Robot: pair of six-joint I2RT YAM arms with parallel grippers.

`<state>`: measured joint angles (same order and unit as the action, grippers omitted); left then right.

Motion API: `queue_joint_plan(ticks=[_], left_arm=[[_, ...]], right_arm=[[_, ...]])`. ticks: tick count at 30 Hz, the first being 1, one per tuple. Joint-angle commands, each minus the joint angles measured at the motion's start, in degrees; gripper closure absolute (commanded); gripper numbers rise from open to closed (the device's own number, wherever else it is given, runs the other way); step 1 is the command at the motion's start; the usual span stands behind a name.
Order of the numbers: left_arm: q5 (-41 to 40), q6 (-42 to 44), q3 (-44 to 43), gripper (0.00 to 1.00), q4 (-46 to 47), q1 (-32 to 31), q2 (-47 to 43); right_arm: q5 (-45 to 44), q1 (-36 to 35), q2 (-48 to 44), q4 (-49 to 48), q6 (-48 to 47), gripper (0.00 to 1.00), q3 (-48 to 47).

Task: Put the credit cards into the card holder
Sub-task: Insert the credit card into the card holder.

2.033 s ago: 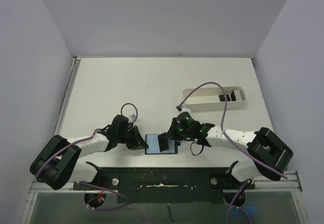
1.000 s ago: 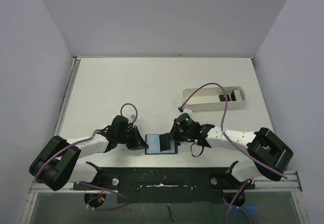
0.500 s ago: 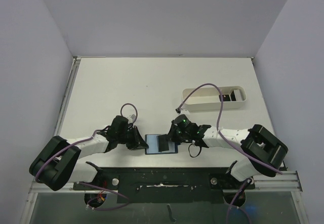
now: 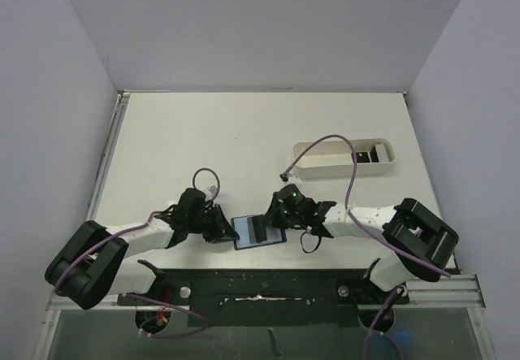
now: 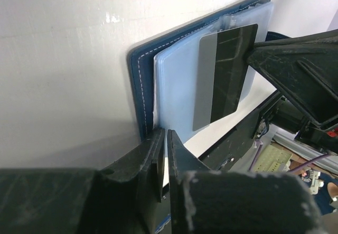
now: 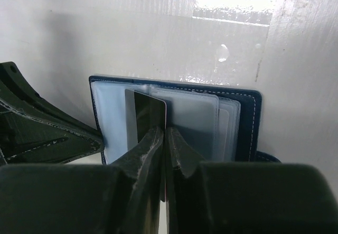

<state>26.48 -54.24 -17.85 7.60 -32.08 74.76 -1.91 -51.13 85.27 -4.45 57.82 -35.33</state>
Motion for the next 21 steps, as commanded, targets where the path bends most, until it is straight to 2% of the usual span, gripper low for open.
queue_joint_plan(ticks=[1, 5, 8, 10, 14, 21], left_arm=[[-1.3, -1.1, 1.2, 0.89, 1.5, -0.5, -1.8], [-1.8, -1.3, 1.1, 0.79, 1.6, -0.5, -2.9], [-2.6, -1.2, 1.4, 0.72, 1.5, -0.5, -3.8], [-3.1, -1.0, 1.6, 0.70, 1.7, -0.5, -3.9], [-4.2, -0.6, 2.5, 0.70, 3.8, -0.5, -3.2], [-3.4, -0.5, 2.4, 0.69, 5.8, -0.6, -2.3]], right_arm=[[-0.2, -0.9, 0.4, -1.3, 1.5, 0.89, -1.2], [-1.3, -1.6, -0.4, 2.7, 1.4, 0.74, -2.0], [-1.2, -2.3, -0.2, 3.1, 1.3, 0.70, -2.2], [-0.8, -2.9, 0.5, 2.5, 0.9, 0.69, -2.6], [-0.4, -4.2, 2.1, 2.0, -0.2, 0.77, -4.6], [0.2, -4.7, 4.3, 1.8, -1.2, 0.77, -7.1]])
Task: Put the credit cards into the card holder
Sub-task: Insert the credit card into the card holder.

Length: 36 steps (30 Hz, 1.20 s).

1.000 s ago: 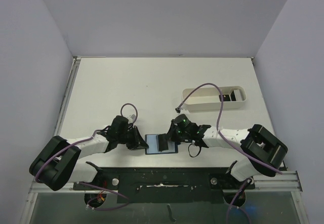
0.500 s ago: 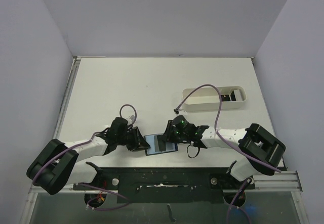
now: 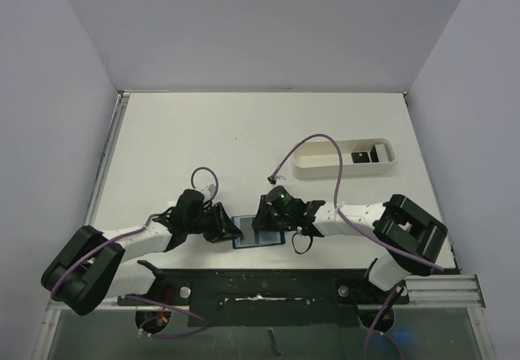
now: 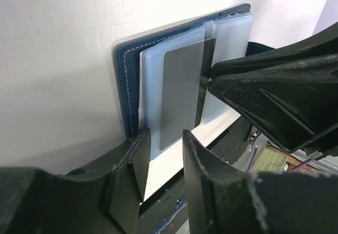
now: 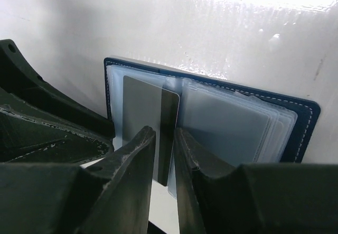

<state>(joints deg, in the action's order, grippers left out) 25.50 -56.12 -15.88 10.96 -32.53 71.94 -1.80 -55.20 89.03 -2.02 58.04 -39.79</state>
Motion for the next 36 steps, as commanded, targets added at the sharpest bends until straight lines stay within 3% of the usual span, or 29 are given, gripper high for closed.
queue_joint_plan(ticks=[1, 10, 20, 27, 36], left_arm=[[-2.4, 1.5, 0.5, 0.69, 2.5, -0.1, 0.3], [-2.6, 2.5, 0.6, 0.69, 2.8, -0.1, -2.3], [-4.6, 2.9, -1.4, 0.67, -0.9, -0.1, -5.7], [-8.7, 5.5, -5.3, 0.45, -8.2, 0.2, -10.7], [-11.8, 10.2, -11.6, 0.39, -16.4, 0.6, -13.1]], right_arm=[[0.0, -0.7, 0.8, -1.1, -1.5, 0.77, -2.5], [3.1, -1.1, 4.8, -2.1, -5.2, 0.74, -5.6], [2.3, -1.1, 1.5, -0.5, -7.1, 0.68, -4.3], [1.0, 1.2, -4.5, 1.6, -8.8, 0.63, -3.3], [-2.9, 9.4, -13.0, 11.0, -16.2, 0.60, -8.3]])
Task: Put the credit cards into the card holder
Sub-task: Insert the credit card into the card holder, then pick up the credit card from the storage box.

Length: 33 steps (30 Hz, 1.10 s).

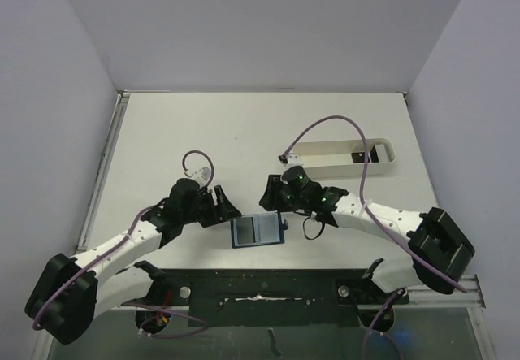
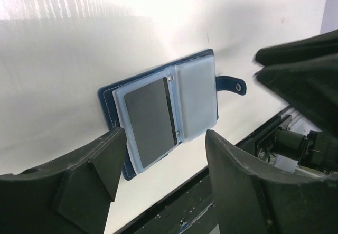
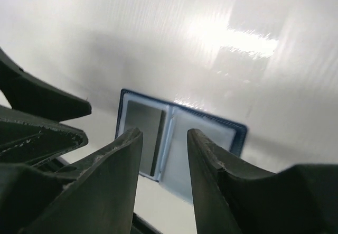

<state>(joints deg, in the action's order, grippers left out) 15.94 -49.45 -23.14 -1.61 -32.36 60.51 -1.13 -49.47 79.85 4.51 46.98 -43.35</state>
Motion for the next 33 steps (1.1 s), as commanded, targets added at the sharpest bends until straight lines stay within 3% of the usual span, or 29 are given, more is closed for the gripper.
queue_joint_plan(ticks=[1, 3, 12, 18, 27, 33], left_arm=[[-2.3, 5.0, -5.5, 0.37, -5.5, 0.5, -1.7], [-2.5, 8.0, -8.7, 0.28, -9.3, 0.5, -1.5], [-5.9, 16.6, -19.7, 0.25, -22.1, 0.8, -3.1], [-6.2, 21.6, -21.9, 0.19, -26.5, 1.7, -4.7], [-2.9, 22.9, -20.1, 0.05, -25.0, 3.5, -6.7], [-3.1, 23.3, -19.9, 0.04, -24.7, 4.4, -7.7]], right_arm=[[-4.4, 4.9, -4.2, 6.6, -6.3, 0.59, -6.0], [-7.4, 6.9, -5.0, 10.5, -8.9, 0.59, -8.4], [-15.2, 24.5, -4.6, 22.1, -20.8, 0.57, -16.9], [-22.6, 35.2, 0.1, 25.8, -27.6, 0.57, -22.5], [-34.5, 42.0, 11.6, 27.7, -35.4, 0.57, -30.2], [-33.5, 45.0, 17.7, 27.0, -39.2, 0.58, -34.7]])
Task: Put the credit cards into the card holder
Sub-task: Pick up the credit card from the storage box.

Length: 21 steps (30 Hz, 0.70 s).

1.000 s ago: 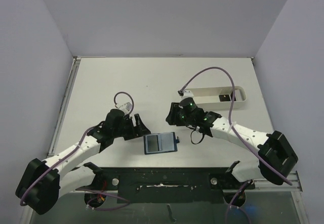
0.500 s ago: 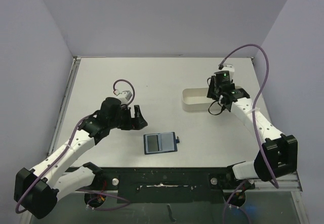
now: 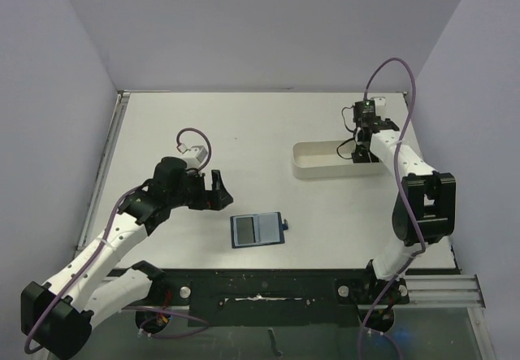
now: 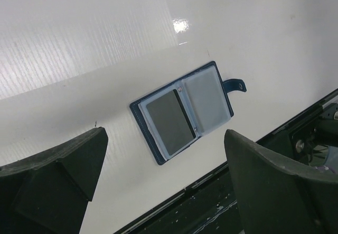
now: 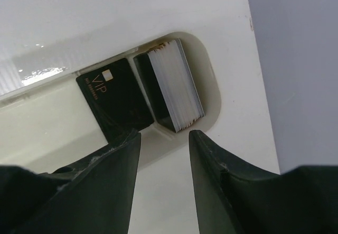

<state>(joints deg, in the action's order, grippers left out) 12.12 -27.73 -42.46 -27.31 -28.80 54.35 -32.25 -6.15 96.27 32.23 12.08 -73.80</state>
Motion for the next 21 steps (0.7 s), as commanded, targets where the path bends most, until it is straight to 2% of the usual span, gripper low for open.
queue_joint_plan(ticks=[1, 11, 21], left_arm=[[0.9, 1.5, -0.5, 0.04, 1.1, 1.1, -1.5], [3.5, 1.7, -0.2, 0.05, 1.6, 2.9, 0.1], [3.5, 1.7, 0.0, 0.05, 1.8, 3.6, -0.6]], right_arm=[[-1.9, 2.0, 2.1, -0.9, -4.8, 0.58, -4.7], [3.7, 5.9, 5.7, -3.2, -6.4, 0.59, -4.3], [4.4, 6.2, 9.6, -4.2, -8.1, 0.56, -4.5]])
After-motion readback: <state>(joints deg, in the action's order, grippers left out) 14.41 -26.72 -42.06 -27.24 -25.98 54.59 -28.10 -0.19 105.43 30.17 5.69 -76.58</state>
